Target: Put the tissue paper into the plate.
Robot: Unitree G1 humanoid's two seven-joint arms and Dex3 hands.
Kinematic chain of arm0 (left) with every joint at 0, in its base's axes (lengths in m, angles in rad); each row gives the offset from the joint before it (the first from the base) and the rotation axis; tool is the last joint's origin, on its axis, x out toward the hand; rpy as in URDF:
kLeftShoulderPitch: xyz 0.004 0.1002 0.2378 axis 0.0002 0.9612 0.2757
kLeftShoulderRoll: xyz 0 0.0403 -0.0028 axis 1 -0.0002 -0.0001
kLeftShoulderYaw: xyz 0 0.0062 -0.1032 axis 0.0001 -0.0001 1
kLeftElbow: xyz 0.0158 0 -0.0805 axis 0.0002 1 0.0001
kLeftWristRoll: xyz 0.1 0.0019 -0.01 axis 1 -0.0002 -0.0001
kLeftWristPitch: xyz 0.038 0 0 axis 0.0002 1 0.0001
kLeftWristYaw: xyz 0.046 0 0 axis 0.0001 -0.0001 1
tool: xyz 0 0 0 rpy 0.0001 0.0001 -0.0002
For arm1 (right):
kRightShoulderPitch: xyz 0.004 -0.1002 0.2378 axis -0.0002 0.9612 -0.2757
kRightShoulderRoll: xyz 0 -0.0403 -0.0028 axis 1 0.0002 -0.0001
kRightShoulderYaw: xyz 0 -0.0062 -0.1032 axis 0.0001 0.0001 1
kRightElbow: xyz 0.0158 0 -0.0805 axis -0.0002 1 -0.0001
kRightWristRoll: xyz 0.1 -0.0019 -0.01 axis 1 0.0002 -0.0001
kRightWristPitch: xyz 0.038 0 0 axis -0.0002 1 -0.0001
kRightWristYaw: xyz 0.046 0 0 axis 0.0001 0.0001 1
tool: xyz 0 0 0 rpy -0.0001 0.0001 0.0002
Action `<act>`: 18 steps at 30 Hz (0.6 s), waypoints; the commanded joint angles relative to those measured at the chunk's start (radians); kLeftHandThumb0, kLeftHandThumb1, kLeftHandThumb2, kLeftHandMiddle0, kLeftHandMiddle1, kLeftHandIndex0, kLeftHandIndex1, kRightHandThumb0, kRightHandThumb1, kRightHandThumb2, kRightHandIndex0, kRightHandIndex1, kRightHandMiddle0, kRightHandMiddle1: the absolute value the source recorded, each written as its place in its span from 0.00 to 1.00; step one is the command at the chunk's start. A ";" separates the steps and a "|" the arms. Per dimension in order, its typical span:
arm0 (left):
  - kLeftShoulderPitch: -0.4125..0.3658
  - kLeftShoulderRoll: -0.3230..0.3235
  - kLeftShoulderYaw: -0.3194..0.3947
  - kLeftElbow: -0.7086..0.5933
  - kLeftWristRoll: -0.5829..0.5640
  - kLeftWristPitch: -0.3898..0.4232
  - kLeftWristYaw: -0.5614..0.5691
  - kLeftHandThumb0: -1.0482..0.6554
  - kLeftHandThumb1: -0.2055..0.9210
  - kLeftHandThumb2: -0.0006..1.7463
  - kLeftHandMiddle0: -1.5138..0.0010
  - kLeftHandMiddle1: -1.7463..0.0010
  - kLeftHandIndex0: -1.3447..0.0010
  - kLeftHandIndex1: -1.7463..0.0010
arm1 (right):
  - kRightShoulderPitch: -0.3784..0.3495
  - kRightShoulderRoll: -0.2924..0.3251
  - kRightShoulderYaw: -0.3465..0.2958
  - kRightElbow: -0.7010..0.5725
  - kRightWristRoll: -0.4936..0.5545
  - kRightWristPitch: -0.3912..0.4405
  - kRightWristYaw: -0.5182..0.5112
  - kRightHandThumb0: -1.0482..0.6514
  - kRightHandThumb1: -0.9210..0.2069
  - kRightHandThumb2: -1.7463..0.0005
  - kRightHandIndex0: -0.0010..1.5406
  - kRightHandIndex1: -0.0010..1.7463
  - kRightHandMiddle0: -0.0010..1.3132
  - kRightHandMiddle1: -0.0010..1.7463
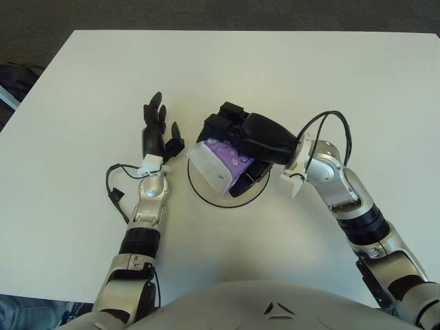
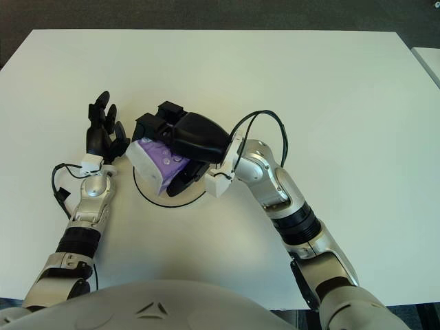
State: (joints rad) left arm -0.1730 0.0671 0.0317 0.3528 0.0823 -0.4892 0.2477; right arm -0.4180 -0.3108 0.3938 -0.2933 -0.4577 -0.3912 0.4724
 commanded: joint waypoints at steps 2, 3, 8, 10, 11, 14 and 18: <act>0.187 -0.077 -0.033 0.137 0.009 0.012 0.002 0.21 1.00 0.46 0.80 1.00 1.00 0.67 | 0.002 0.002 0.007 -0.037 -0.008 -0.006 -0.006 0.15 0.00 0.75 0.00 0.61 0.00 0.88; 0.187 -0.077 -0.033 0.137 0.009 0.012 0.002 0.21 1.00 0.46 0.80 1.00 1.00 0.67 | 0.002 0.002 0.007 -0.037 -0.008 -0.006 -0.006 0.15 0.00 0.75 0.00 0.61 0.00 0.88; 0.187 -0.077 -0.032 0.137 0.009 0.012 0.001 0.21 1.00 0.46 0.80 1.00 1.00 0.67 | 0.002 0.003 0.007 -0.038 -0.009 -0.005 -0.006 0.15 0.00 0.75 0.00 0.61 0.00 0.88; 0.188 -0.076 -0.032 0.136 0.009 0.012 0.001 0.21 1.00 0.46 0.80 1.00 1.00 0.67 | 0.002 0.003 0.008 -0.038 -0.009 -0.005 -0.006 0.15 0.00 0.75 0.00 0.61 0.00 0.88; 0.188 -0.076 -0.032 0.136 0.009 0.012 0.001 0.21 1.00 0.46 0.80 1.00 1.00 0.67 | 0.002 0.003 0.008 -0.039 -0.009 -0.004 -0.006 0.15 0.00 0.75 0.00 0.61 0.00 0.88; 0.188 -0.076 -0.032 0.136 0.009 0.012 0.001 0.21 1.00 0.46 0.80 1.00 1.00 0.67 | 0.002 0.003 0.008 -0.039 -0.009 -0.004 -0.006 0.15 0.00 0.75 0.00 0.61 0.00 0.88; 0.188 -0.076 -0.032 0.136 0.009 0.012 0.001 0.21 1.00 0.46 0.80 1.00 1.00 0.67 | 0.002 0.003 0.008 -0.039 -0.009 -0.004 -0.006 0.15 0.00 0.75 0.00 0.61 0.00 0.88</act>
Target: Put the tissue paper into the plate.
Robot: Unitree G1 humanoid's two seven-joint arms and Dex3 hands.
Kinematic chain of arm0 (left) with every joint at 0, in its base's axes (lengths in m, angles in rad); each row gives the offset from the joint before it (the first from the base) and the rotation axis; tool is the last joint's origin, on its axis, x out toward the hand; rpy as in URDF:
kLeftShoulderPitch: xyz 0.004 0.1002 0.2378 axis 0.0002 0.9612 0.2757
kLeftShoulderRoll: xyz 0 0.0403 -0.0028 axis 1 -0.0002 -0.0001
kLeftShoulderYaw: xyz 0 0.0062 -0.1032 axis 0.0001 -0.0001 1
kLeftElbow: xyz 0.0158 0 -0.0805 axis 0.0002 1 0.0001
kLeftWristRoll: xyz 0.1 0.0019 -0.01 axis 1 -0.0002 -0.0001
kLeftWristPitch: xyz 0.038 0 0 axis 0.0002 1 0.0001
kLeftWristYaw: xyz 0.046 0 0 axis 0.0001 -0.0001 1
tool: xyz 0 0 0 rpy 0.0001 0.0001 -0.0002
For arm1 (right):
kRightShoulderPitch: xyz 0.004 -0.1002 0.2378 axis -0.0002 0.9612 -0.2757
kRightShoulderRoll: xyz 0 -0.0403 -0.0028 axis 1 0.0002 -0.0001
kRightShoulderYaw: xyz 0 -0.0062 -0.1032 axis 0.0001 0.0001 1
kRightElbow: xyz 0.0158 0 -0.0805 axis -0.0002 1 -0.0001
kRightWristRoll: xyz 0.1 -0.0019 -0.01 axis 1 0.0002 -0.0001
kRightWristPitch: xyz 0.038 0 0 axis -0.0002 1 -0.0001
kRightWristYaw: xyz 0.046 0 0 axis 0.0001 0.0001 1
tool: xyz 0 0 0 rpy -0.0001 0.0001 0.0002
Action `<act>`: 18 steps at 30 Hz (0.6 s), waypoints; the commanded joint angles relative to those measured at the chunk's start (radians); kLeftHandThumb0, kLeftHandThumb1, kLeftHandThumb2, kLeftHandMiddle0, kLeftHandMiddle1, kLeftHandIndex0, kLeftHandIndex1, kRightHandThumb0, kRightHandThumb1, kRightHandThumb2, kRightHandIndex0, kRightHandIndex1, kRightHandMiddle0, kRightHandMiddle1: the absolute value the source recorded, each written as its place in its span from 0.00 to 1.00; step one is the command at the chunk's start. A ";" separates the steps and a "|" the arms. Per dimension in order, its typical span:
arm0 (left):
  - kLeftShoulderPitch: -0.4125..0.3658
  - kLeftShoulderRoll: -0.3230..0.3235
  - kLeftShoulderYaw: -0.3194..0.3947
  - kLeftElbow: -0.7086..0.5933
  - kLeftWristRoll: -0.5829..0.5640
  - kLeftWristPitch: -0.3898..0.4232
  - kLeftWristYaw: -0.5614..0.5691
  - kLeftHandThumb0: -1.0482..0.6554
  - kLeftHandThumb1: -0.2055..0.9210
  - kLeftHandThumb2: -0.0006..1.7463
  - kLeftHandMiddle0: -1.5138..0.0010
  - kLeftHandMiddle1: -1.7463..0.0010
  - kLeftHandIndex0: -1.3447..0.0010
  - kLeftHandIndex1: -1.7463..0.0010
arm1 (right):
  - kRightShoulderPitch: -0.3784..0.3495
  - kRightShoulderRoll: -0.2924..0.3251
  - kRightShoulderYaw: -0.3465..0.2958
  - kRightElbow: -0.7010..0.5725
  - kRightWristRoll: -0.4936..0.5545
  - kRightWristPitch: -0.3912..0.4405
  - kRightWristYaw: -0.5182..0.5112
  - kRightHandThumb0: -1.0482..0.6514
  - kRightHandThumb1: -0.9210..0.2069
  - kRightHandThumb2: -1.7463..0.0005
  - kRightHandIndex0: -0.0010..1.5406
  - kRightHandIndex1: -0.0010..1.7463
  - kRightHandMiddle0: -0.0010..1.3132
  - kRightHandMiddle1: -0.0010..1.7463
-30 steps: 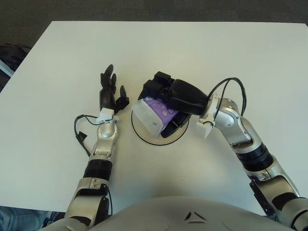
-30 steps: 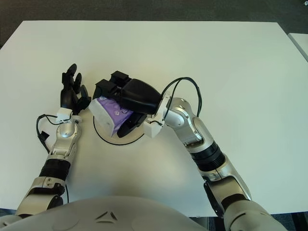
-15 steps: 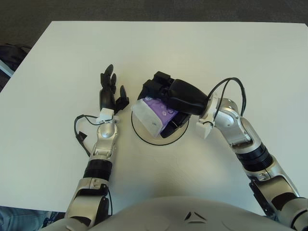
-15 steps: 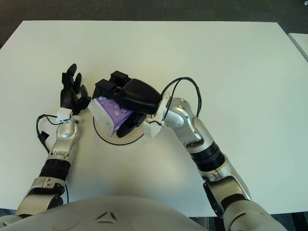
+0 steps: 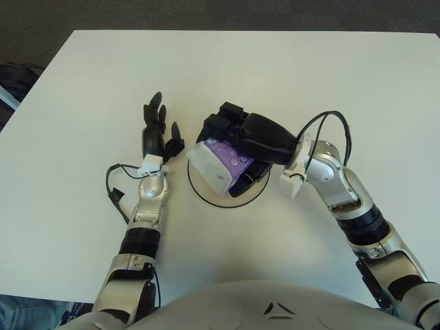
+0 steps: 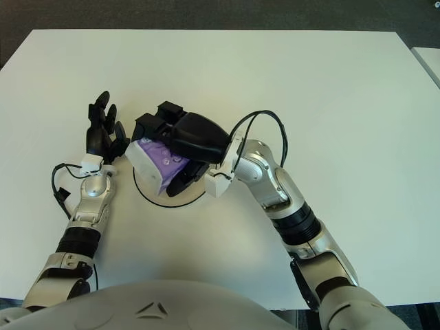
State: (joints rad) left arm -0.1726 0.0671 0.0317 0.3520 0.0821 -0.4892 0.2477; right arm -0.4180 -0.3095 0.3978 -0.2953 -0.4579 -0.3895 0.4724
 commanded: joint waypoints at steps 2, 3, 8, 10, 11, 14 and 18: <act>0.187 -0.076 -0.032 0.137 0.009 0.012 0.001 0.21 1.00 0.46 0.80 1.00 1.00 0.67 | 0.002 0.001 0.005 -0.037 -0.009 -0.005 -0.007 0.15 0.00 0.75 0.00 0.61 0.00 0.88; 0.187 -0.076 -0.032 0.136 0.009 0.012 0.001 0.21 1.00 0.46 0.80 1.00 1.00 0.67 | 0.002 0.001 0.005 -0.037 -0.009 -0.005 -0.007 0.15 0.00 0.75 0.00 0.61 0.00 0.88; 0.191 -0.076 -0.033 0.130 0.009 0.013 0.001 0.21 1.00 0.46 0.80 1.00 1.00 0.67 | 0.002 0.002 0.004 -0.042 -0.008 -0.002 -0.004 0.15 0.00 0.75 0.00 0.61 0.00 0.88; 0.192 -0.076 -0.033 0.129 0.009 0.014 0.001 0.21 1.00 0.46 0.80 1.00 1.00 0.67 | 0.003 0.002 0.004 -0.043 -0.008 -0.001 -0.004 0.15 0.00 0.75 0.00 0.61 0.00 0.88; 0.192 -0.076 -0.033 0.129 0.009 0.014 0.001 0.21 1.00 0.46 0.80 1.00 1.00 0.67 | 0.003 0.002 0.005 -0.043 -0.008 -0.001 -0.004 0.15 0.00 0.75 0.00 0.61 0.00 0.88; 0.192 -0.076 -0.033 0.128 0.009 0.014 0.000 0.21 1.00 0.46 0.80 1.00 1.00 0.67 | 0.003 0.002 0.005 -0.043 -0.008 -0.001 -0.004 0.15 0.00 0.75 0.00 0.61 0.00 0.88; 0.193 -0.077 -0.034 0.126 0.010 0.015 0.001 0.21 1.00 0.46 0.80 1.00 1.00 0.67 | 0.003 0.000 0.003 -0.045 -0.007 -0.001 -0.003 0.15 0.00 0.75 0.00 0.61 0.00 0.88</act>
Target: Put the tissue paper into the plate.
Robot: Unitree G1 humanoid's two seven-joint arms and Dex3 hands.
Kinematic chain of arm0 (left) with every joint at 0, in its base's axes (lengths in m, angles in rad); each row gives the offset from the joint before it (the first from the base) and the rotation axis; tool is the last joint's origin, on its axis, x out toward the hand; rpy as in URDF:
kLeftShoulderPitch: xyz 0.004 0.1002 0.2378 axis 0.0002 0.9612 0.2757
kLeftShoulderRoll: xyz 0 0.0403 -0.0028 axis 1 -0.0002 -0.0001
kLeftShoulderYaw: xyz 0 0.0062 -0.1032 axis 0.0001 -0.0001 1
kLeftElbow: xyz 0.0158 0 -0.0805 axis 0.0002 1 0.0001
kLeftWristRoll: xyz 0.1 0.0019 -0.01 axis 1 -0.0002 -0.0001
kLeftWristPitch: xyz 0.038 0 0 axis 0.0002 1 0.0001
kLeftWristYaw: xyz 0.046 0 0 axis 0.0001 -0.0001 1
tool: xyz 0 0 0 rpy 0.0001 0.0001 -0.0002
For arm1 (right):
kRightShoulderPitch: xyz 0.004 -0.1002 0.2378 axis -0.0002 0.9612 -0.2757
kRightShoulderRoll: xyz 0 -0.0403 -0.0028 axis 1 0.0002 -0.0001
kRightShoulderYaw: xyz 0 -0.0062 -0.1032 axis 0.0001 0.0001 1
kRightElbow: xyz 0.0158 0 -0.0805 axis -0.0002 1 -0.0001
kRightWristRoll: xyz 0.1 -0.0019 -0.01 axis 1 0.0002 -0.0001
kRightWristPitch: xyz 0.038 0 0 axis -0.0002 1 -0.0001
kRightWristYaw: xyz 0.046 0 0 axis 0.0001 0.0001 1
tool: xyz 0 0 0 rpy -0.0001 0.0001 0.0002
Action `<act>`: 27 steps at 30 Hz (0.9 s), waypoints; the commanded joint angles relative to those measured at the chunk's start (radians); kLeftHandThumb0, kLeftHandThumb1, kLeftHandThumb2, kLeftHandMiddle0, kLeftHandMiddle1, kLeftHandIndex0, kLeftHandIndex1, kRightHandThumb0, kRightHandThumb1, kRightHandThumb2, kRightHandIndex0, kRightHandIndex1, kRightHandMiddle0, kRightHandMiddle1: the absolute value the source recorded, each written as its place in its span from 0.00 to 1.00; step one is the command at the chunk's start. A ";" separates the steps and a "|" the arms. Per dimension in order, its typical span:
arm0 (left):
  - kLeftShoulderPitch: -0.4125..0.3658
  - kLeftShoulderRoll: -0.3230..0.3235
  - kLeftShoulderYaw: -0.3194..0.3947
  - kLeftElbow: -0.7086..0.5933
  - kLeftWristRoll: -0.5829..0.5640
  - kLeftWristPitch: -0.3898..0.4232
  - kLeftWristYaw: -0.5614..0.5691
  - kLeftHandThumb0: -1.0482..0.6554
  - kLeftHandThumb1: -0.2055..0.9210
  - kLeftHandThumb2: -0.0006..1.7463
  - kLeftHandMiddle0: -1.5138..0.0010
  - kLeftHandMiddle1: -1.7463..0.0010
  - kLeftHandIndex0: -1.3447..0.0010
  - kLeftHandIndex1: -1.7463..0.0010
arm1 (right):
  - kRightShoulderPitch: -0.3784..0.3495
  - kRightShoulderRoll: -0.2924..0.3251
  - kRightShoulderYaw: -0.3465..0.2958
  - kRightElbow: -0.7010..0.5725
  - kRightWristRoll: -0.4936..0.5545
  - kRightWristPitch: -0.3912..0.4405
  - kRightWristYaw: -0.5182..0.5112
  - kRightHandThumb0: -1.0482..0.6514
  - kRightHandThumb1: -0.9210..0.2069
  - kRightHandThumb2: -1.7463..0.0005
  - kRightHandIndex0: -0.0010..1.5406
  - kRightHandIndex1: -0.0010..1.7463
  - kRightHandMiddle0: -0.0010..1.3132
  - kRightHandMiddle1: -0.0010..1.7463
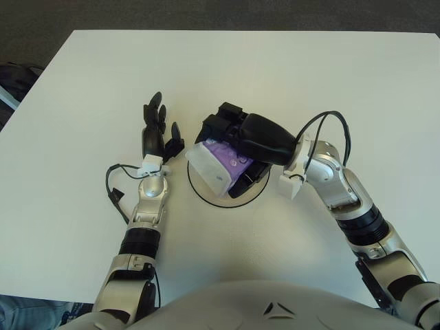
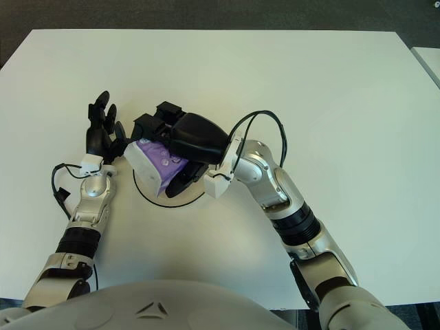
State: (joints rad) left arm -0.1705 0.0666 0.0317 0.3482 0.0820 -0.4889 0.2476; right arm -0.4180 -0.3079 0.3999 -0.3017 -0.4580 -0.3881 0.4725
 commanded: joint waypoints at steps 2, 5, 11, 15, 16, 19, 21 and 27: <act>0.191 -0.077 -0.034 0.130 0.010 0.015 0.001 0.21 1.00 0.46 0.80 1.00 1.00 0.67 | 0.003 -0.001 0.001 -0.039 -0.006 -0.002 -0.003 0.15 0.00 0.75 0.00 0.61 0.00 0.88; 0.191 -0.077 -0.034 0.130 0.010 0.015 0.001 0.21 1.00 0.46 0.80 1.00 1.00 0.67 | 0.003 -0.002 0.002 -0.039 -0.006 -0.001 -0.003 0.15 0.00 0.75 0.00 0.61 0.00 0.88; 0.189 -0.077 -0.034 0.130 0.010 0.016 0.002 0.21 1.00 0.46 0.80 1.00 1.00 0.67 | 0.001 -0.002 0.001 -0.037 -0.005 -0.001 -0.003 0.15 0.00 0.75 0.00 0.61 0.00 0.88; 0.186 -0.077 -0.033 0.133 0.010 0.017 0.002 0.21 1.00 0.46 0.80 1.00 1.00 0.67 | 0.000 -0.003 0.001 -0.034 -0.005 -0.003 -0.004 0.15 0.00 0.75 0.00 0.61 0.00 0.88; 0.185 -0.077 -0.033 0.134 0.010 0.017 0.002 0.21 1.00 0.46 0.80 1.00 1.00 0.67 | -0.001 -0.003 0.001 -0.033 -0.005 -0.003 -0.005 0.15 0.00 0.75 0.00 0.61 0.00 0.88; 0.184 -0.078 -0.033 0.135 0.011 0.017 0.002 0.21 1.00 0.46 0.80 1.00 1.00 0.67 | -0.002 -0.003 0.000 -0.031 -0.004 -0.004 -0.005 0.15 0.00 0.75 0.00 0.61 0.00 0.88; 0.183 -0.078 -0.033 0.136 0.011 0.017 0.002 0.21 1.00 0.46 0.80 1.00 1.00 0.67 | -0.002 -0.004 0.000 -0.030 -0.004 -0.004 -0.005 0.15 0.00 0.75 0.00 0.61 0.00 0.88; 0.391 0.051 -0.111 0.038 0.169 -0.082 -0.015 0.15 1.00 0.59 0.89 1.00 1.00 0.84 | -0.199 -0.049 0.013 0.427 0.257 -0.247 0.167 0.03 0.00 0.88 0.00 0.13 0.00 0.18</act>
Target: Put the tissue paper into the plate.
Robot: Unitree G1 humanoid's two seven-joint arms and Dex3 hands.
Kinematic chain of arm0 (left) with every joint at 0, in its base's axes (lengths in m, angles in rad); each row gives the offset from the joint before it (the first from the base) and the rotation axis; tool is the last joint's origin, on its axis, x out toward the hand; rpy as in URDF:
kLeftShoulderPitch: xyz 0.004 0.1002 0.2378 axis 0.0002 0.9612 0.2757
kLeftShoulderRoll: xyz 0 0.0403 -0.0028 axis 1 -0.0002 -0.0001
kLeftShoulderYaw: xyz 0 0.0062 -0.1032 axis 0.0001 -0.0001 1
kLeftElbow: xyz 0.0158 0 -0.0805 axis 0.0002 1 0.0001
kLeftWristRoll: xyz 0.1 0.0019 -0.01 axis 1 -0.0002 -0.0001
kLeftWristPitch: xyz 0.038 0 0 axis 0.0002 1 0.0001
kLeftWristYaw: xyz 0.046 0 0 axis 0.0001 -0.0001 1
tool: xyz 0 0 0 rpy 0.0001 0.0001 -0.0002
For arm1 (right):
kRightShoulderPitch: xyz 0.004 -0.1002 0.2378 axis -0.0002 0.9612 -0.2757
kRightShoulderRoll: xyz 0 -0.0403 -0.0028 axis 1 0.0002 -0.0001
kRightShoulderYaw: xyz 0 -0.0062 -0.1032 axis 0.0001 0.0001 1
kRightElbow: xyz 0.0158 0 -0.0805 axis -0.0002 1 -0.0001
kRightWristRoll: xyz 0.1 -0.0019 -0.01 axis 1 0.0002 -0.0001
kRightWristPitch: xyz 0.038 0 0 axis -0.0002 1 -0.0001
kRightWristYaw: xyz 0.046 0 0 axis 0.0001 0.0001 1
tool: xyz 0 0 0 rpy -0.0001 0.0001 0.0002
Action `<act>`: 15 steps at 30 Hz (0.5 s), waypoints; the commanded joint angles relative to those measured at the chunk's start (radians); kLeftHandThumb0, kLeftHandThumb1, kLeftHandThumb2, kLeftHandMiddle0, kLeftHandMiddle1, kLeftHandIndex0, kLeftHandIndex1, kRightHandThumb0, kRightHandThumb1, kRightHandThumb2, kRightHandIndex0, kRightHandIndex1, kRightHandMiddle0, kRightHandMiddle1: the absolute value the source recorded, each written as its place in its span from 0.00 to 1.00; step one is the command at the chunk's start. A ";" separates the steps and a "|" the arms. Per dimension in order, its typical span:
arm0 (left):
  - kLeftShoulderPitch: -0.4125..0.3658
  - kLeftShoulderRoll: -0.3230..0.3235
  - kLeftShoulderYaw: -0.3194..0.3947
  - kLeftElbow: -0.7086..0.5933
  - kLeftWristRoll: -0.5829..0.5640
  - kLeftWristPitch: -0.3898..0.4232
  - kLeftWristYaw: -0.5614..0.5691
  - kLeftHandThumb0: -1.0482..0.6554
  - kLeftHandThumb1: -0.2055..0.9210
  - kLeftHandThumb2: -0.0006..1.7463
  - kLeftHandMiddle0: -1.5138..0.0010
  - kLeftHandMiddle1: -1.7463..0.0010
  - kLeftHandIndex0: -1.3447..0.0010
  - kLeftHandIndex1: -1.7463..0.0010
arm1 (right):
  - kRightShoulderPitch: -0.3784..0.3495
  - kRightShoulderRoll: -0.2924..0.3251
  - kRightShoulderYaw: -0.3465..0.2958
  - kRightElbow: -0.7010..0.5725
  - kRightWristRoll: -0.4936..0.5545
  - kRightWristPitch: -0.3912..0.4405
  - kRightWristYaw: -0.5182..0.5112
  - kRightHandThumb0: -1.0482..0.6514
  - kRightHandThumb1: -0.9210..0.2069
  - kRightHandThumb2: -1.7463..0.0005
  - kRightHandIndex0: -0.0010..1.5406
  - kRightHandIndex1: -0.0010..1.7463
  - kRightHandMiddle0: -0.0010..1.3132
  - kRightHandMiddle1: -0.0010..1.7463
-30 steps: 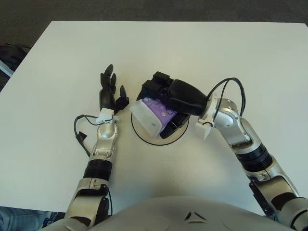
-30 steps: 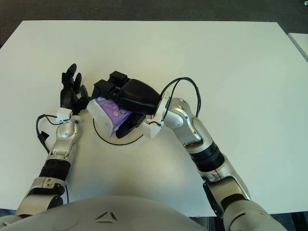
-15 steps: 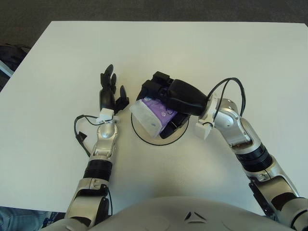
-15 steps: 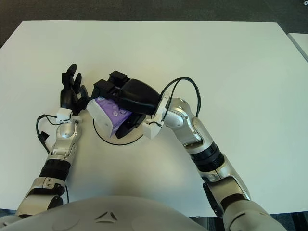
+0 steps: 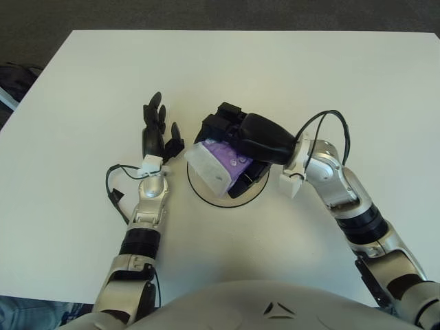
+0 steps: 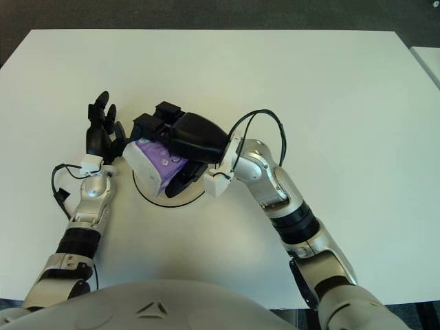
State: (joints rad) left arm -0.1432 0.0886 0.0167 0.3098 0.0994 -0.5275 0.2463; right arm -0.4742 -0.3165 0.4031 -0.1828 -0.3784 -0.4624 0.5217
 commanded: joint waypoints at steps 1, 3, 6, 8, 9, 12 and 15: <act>0.360 0.027 -0.100 0.058 0.157 -0.022 -0.009 0.15 1.00 0.60 0.89 1.00 1.00 0.85 | -0.149 -0.039 0.008 0.323 0.184 -0.184 0.122 0.02 0.00 0.90 0.00 0.08 0.00 0.12; 0.204 0.022 -0.091 0.203 0.142 0.006 -0.001 0.15 1.00 0.62 0.89 0.99 1.00 0.85 | -0.169 -0.028 0.011 0.378 0.227 -0.214 0.158 0.01 0.00 0.92 0.00 0.04 0.00 0.06; 0.077 0.009 -0.081 0.347 0.117 0.001 0.001 0.16 1.00 0.63 0.88 0.99 1.00 0.83 | -0.196 -0.019 0.010 0.433 0.294 -0.243 0.210 0.00 0.00 0.93 0.00 0.01 0.00 0.02; 0.085 0.006 -0.078 0.336 0.100 -0.013 -0.007 0.17 1.00 0.63 0.87 0.99 1.00 0.81 | -0.207 -0.013 0.008 0.456 0.331 -0.257 0.237 0.00 0.00 0.94 0.00 0.01 0.00 0.01; 0.105 0.006 -0.077 0.314 0.094 -0.020 -0.012 0.17 1.00 0.63 0.87 0.99 1.00 0.80 | -0.211 -0.010 0.005 0.463 0.347 -0.258 0.248 0.00 0.00 0.94 0.00 0.00 0.00 0.01; 0.144 0.010 -0.076 0.287 0.083 -0.043 -0.022 0.19 1.00 0.63 0.86 0.99 1.00 0.78 | -0.221 -0.004 -0.003 0.483 0.377 -0.264 0.273 0.00 0.00 0.94 0.00 0.00 0.00 0.00; 0.156 0.013 -0.076 0.283 0.079 -0.056 -0.024 0.20 1.00 0.62 0.86 0.99 1.00 0.77 | -0.228 0.000 -0.006 0.502 0.391 -0.280 0.289 0.00 0.00 0.94 0.00 0.00 0.00 0.00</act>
State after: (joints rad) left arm -0.1880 0.1203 -0.0309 0.3657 0.1556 -0.5427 0.2347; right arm -0.6606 -0.3308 0.4019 0.2552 -0.0783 -0.6697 0.7481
